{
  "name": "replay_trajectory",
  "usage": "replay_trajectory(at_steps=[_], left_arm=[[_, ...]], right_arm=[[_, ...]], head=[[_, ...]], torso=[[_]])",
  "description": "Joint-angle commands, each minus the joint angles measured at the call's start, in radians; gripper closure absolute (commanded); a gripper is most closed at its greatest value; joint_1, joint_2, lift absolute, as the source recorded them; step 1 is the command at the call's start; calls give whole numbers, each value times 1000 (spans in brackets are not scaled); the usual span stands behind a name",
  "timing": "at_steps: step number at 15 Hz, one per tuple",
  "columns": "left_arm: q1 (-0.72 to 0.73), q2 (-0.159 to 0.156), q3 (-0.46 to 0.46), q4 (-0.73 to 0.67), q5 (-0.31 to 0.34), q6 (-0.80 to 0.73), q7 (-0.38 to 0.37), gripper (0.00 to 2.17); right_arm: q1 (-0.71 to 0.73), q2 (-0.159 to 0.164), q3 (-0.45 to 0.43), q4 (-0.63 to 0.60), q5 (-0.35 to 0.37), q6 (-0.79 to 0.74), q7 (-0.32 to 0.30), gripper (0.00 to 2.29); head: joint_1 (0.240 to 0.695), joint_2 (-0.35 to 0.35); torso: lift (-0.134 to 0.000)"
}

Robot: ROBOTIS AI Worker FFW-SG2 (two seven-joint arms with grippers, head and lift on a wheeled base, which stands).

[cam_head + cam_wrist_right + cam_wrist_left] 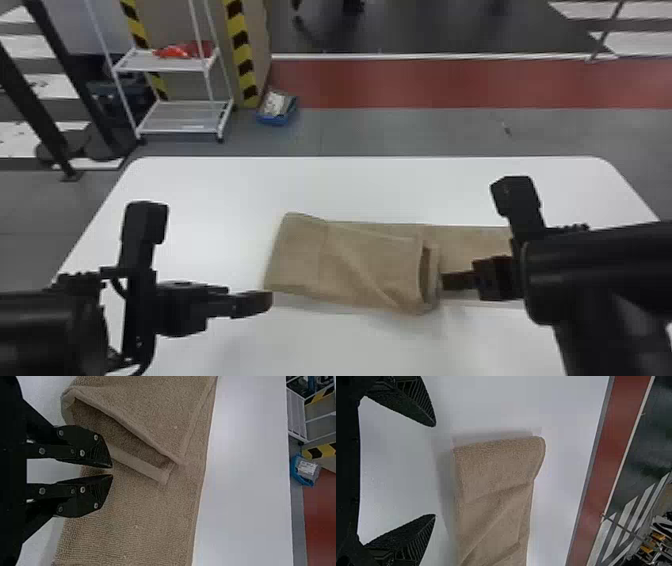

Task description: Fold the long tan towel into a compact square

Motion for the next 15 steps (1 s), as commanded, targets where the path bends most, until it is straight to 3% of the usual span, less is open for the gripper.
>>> replay_trajectory(at_steps=[1, 3, 5, 6, 15], left_arm=[[6, 0, 2, 1, 0, -12, -1, 76], [9, 0, 2, 1, 0, -12, -1, 76], [9, 0, 6, 1, 0, -15, -1, 76], [9, 0, 9, 1, 0, -18, -1, 76], [15, 8, 31, 4, 14, -24, -9, 80]], right_arm=[[-1, 2, 2, 9, 0, 8, -7, 967], [-4, 2, 5, 13, 1, 8, -8, 964], [-6, 2, 0, 11, -16, 8, -8, 583], [-4, 2, -3, 5, -32, 8, -8, 505], [-53, 2, -1, 52, -69, -25, -80, 421]], head=[[695, 27], [695, 25], [695, 26], [695, 28], [695, 41]], torso=[[-125], [-125], [-125], [-125], [-125]])
